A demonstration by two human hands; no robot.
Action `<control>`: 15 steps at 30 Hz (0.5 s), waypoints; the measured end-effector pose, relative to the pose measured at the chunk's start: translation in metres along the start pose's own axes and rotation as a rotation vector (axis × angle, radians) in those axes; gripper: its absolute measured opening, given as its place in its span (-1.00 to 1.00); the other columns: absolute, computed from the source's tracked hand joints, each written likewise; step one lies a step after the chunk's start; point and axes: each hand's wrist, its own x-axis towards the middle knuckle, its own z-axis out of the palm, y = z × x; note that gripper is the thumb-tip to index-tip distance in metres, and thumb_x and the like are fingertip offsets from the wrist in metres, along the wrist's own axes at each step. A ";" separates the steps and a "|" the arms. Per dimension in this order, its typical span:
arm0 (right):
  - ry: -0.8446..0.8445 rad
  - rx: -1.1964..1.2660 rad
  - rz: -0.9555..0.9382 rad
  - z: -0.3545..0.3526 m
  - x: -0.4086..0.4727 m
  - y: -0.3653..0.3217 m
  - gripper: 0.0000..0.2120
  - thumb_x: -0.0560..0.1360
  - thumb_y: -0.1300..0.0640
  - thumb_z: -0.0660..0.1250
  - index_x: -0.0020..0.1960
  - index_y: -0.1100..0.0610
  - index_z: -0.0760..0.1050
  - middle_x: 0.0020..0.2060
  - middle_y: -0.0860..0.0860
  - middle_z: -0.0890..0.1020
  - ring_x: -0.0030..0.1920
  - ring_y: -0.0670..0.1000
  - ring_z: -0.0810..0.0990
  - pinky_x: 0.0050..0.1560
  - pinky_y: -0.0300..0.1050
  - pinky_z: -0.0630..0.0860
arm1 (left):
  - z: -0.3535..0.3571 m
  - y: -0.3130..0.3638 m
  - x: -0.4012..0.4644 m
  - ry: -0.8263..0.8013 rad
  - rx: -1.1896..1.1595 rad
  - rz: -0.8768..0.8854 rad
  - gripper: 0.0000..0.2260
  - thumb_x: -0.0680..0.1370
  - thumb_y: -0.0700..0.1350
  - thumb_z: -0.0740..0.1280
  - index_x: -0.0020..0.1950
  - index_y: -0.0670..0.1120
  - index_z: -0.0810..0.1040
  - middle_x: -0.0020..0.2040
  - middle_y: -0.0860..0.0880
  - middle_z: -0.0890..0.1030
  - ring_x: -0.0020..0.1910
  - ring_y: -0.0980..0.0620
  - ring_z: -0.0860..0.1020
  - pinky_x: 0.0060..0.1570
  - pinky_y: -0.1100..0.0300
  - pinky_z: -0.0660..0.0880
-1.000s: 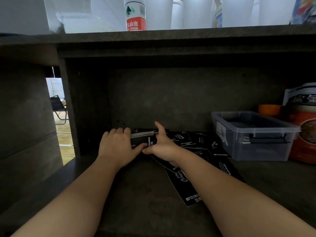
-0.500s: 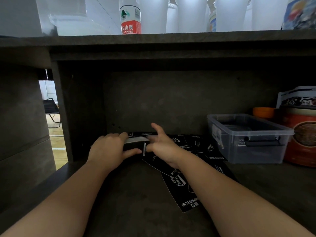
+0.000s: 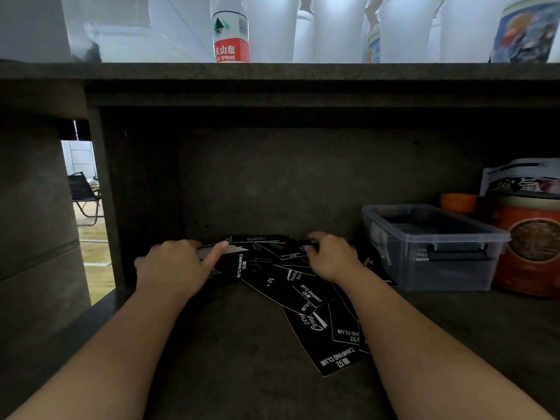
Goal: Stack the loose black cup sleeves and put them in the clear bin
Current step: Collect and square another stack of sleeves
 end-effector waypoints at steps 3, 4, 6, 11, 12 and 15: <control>-0.242 -0.108 -0.109 0.012 -0.003 -0.005 -0.51 0.61 -0.16 0.09 0.51 -0.11 0.16 0.52 -0.03 0.20 0.53 0.11 0.06 0.44 0.22 0.01 | -0.002 -0.001 0.000 -0.019 -0.042 0.015 -0.31 0.42 0.51 -0.06 0.23 0.14 0.57 0.04 -0.03 0.62 0.09 -0.09 0.56 0.07 -0.05 0.50; -0.277 -0.152 -0.092 0.016 -0.003 -0.007 -0.50 0.60 -0.19 0.07 0.51 -0.11 0.18 0.51 -0.03 0.23 0.52 0.11 0.07 0.43 0.24 -0.03 | -0.003 -0.005 0.000 -0.017 -0.082 0.035 -0.35 0.42 0.50 -0.04 0.20 0.17 0.59 0.01 -0.01 0.63 0.05 -0.06 0.58 -0.01 0.03 0.51; -0.219 -0.184 -0.006 0.019 -0.002 -0.010 -0.52 0.59 -0.24 0.05 0.37 -0.02 0.41 0.33 0.03 0.47 0.41 0.12 0.31 0.40 0.21 0.07 | -0.004 -0.014 0.002 -0.004 -0.156 0.081 -0.46 0.44 0.45 0.04 0.16 0.23 0.61 0.01 0.05 0.65 0.02 -0.01 0.59 -0.15 0.14 0.44; 0.031 -0.166 0.062 0.016 0.000 -0.012 -0.49 0.51 -0.33 0.15 0.04 0.09 0.58 0.01 0.05 0.63 0.16 0.09 0.53 0.24 0.05 0.29 | 0.001 -0.023 0.001 0.111 -0.259 0.196 -0.59 0.47 0.38 0.15 0.09 0.24 0.65 -0.03 0.11 0.69 -0.02 0.04 0.60 -0.21 0.18 0.38; 0.005 -0.149 0.061 0.017 -0.001 -0.012 -0.48 0.49 -0.33 0.19 0.11 0.10 0.53 0.07 0.06 0.60 0.20 0.10 0.50 0.27 0.07 0.28 | 0.002 -0.022 0.001 0.116 -0.254 0.195 -0.62 0.50 0.34 0.16 0.10 0.24 0.65 -0.03 0.09 0.69 -0.03 0.03 0.60 -0.21 0.18 0.37; -0.069 -0.093 0.071 0.022 -0.004 -0.017 -0.37 0.45 -0.32 0.26 0.31 0.11 0.32 0.26 0.10 0.47 0.33 0.14 0.37 0.37 0.17 0.19 | 0.004 -0.019 0.002 0.124 -0.181 0.159 -0.58 0.61 0.23 0.03 0.10 0.16 0.66 -0.09 0.03 0.69 -0.05 0.01 0.59 -0.11 0.14 0.36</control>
